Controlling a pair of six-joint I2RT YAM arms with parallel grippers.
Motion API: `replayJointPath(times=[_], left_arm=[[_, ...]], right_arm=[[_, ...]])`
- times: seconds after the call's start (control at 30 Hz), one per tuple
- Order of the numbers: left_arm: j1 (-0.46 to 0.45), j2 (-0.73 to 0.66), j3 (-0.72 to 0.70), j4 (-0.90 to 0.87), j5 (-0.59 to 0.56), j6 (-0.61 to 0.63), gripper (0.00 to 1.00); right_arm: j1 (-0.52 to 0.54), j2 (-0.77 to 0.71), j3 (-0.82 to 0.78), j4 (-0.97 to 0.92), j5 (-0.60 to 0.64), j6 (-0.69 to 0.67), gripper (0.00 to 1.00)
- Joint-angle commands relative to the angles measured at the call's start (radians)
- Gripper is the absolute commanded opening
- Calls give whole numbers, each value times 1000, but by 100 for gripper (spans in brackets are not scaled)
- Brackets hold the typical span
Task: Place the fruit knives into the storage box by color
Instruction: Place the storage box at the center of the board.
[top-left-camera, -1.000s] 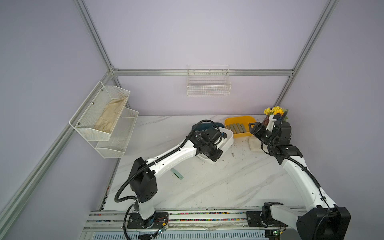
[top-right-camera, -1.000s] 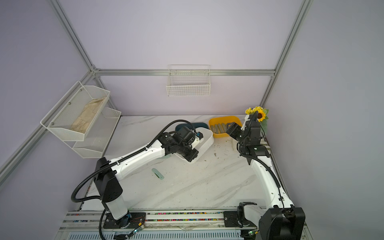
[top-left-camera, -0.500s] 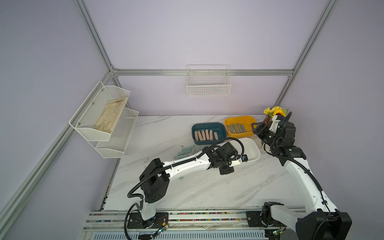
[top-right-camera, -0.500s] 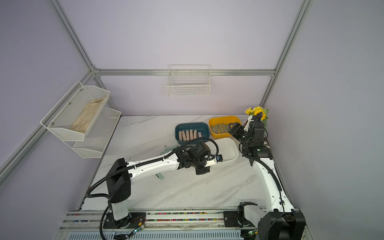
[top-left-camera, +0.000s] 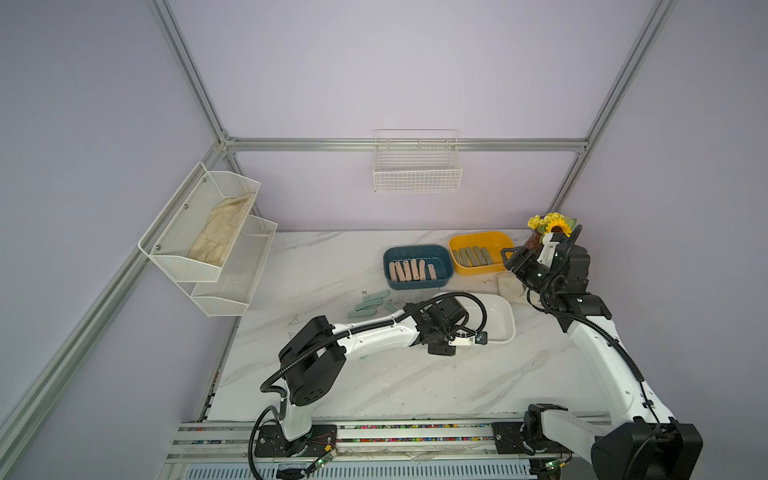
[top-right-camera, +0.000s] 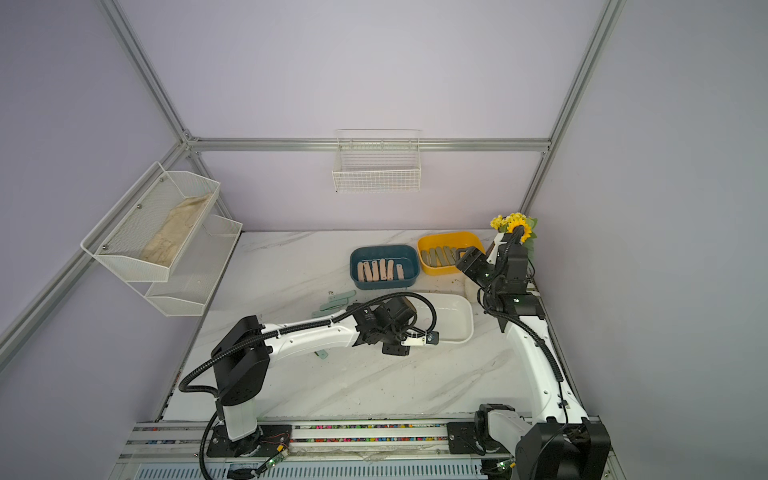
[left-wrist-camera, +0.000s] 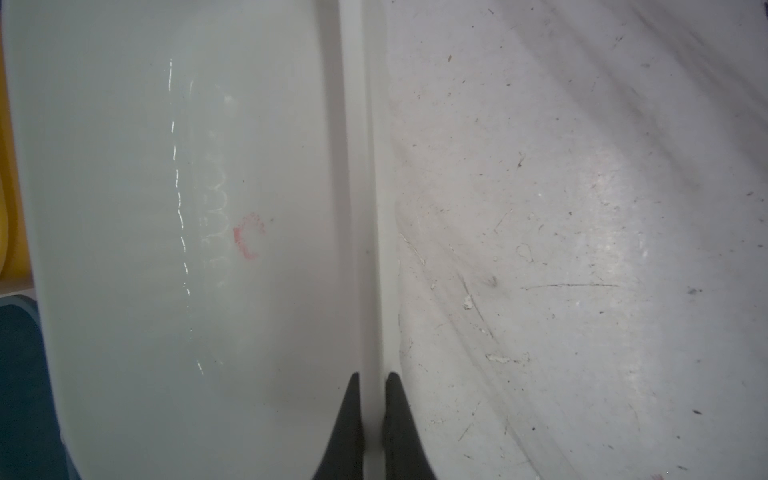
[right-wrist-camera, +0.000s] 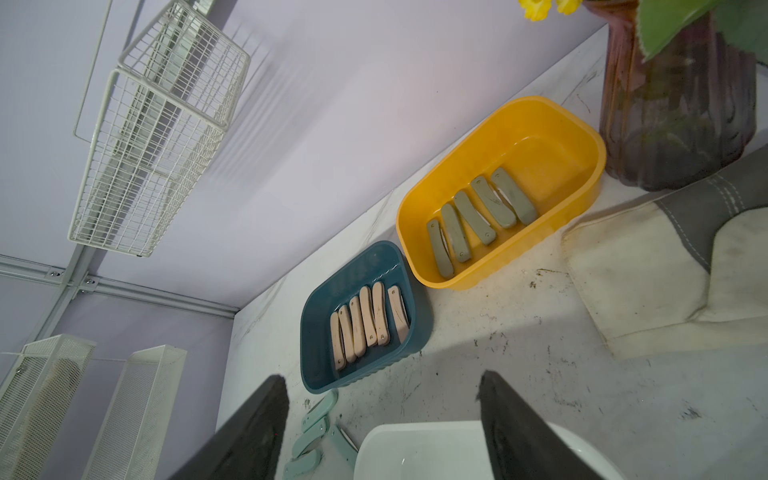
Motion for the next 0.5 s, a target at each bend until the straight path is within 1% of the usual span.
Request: replayJointPath(times=[0.0, 0.1, 0.13, 0.2, 0.3, 0.37, 0.47], left_arm=[[3, -3, -21, 49, -4, 17, 2], [3, 22, 2, 26, -11, 5, 7], [4, 30, 12, 18, -15, -1, 12], [4, 41, 22, 16, -25, -11, 25], [4, 60, 37, 15, -50, -32, 37], [5, 64, 48, 14, -57, -43, 40], [4, 50, 63, 8, -78, -59, 41]], right_arm=[[-3, -12, -11, 3, -19, -3, 75], [-3, -16, -12, 3, -20, -4, 75], [-3, -16, -13, 5, -20, -5, 75], [-3, -17, -13, 5, -23, -4, 75], [-3, -17, -11, 7, -25, -5, 75], [-3, -14, -9, 8, -25, -4, 75], [-5, -11, -3, 8, -29, -7, 75]])
